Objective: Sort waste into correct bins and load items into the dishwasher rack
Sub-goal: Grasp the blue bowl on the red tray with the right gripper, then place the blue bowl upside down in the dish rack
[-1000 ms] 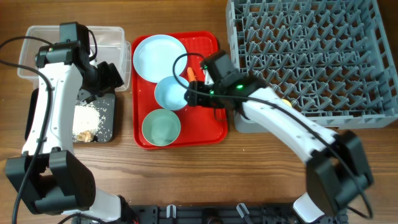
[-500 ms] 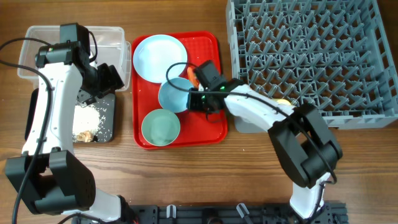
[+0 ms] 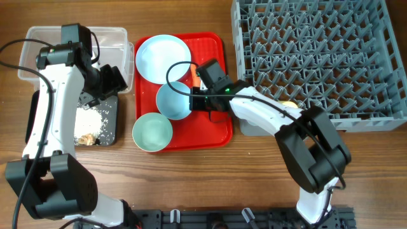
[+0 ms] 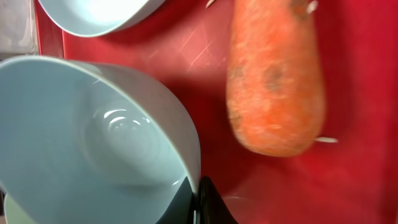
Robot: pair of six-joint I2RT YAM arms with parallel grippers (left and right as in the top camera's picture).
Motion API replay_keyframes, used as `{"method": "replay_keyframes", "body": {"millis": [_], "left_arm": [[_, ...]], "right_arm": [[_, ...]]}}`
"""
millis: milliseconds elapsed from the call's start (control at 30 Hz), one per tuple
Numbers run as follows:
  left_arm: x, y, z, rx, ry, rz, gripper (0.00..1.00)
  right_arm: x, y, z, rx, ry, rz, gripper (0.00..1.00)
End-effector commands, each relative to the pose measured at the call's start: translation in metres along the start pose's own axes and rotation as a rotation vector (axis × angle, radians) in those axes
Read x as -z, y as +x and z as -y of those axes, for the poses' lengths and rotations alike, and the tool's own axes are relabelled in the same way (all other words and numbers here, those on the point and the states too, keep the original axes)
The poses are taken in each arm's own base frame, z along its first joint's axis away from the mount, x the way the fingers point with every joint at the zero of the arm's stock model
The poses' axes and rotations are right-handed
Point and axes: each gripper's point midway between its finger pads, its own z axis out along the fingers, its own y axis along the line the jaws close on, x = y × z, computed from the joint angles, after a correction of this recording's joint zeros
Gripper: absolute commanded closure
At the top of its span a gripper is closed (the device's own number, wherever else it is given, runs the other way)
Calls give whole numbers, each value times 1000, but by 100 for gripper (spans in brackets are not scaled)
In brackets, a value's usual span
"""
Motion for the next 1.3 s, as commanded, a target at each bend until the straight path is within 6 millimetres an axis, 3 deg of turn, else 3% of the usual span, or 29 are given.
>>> {"method": "replay_keyframes", "body": {"millis": [0, 67, 167, 233, 267, 300, 367, 467, 567, 633, 733, 833, 933, 1167, 1267], "left_arm": [[2, -2, 1, 7, 10, 9, 19], [2, -2, 1, 7, 10, 9, 20], [2, -2, 1, 7, 10, 9, 19], [2, -2, 1, 7, 10, 10, 18], [2, -2, 1, 7, 10, 10, 18], [2, -2, 1, 7, 10, 9, 10], [2, -1, 3, 7, 18, 5, 5], [2, -1, 10, 6, 58, -2, 0], [2, -1, 10, 6, 58, -1, 0], [2, -2, 10, 6, 59, 2, 0], [2, -3, 11, 5, 62, 9, 0], [2, -5, 12, 5, 65, 15, 0], [2, -8, 13, 4, 70, 27, 0], [2, -9, 13, 3, 72, 33, 0], [2, -9, 13, 3, 72, 33, 0]], "right_arm": [[44, -34, -15, 87, -37, 99, 96], [89, -69, -28, 130, -61, 200, 96], [185, -127, -34, 151, 16, 440, 96], [231, -154, -21, 157, 151, 593, 96], [260, -172, -3, 147, 301, 719, 96], [287, -188, 20, 133, 486, 842, 96], [309, -207, 45, 145, 739, 957, 96], [307, -241, 75, 275, 1072, 999, 96], [285, -268, 122, 411, 1381, 905, 96], [266, -276, 154, 462, 1497, 823, 96], [249, -277, 200, 381, 1517, 815, 96], [245, -281, 224, 358, 1486, 823, 96], [233, -284, 232, 392, 1446, 801, 96], [218, -291, 220, 386, 1328, 875, 94], [193, -285, 229, 410, 1293, 800, 96]]}}
